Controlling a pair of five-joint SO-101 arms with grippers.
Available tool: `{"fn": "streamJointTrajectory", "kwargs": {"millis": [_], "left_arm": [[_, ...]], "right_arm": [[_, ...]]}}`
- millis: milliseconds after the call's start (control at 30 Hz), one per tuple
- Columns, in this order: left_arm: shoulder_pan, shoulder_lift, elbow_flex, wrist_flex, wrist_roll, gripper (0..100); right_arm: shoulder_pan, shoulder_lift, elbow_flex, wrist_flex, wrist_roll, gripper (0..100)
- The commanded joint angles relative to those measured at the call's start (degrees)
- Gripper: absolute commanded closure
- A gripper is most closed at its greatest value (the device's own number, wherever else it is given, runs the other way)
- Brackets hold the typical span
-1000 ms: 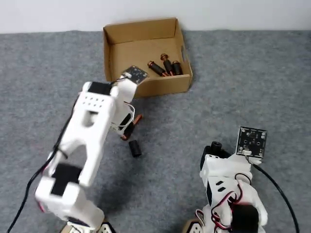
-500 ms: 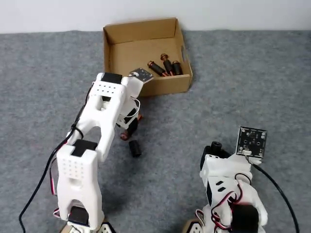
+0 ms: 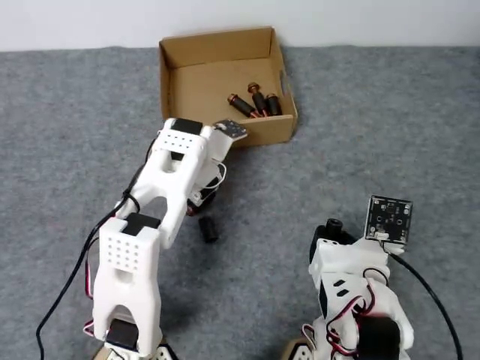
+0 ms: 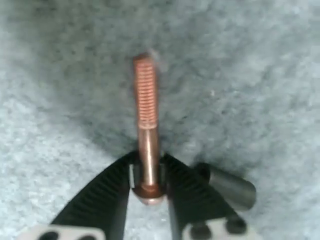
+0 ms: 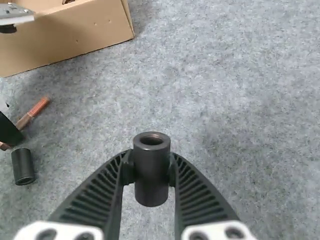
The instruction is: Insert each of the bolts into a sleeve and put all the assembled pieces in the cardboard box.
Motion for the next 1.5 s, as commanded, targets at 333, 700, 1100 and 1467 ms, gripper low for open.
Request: {"fn": "streamJointTrajectory", "kwargs": {"millis": [333,700,1100,1467], "left_arm": [[3.7,-17.2,-0.7,5.5,7.1,100],[3.4,-37.3,4.7,8.5,-1.0,100],[3.8,-65.4,34.0,8.0,-9.1,100],[3.4,-70.5,54.3,-6.7,-25.9,100]], "right_arm": [[0.3,0.0,0.1,-1.2,0.7,99.1],[0.1,-0.4,-0.8,-1.1,1.1,99.1],[0.1,-0.5,-1.0,-0.9,5.3,99.1],[-5.8,-0.5,-0.9,-0.2,5.2,99.1]]}}
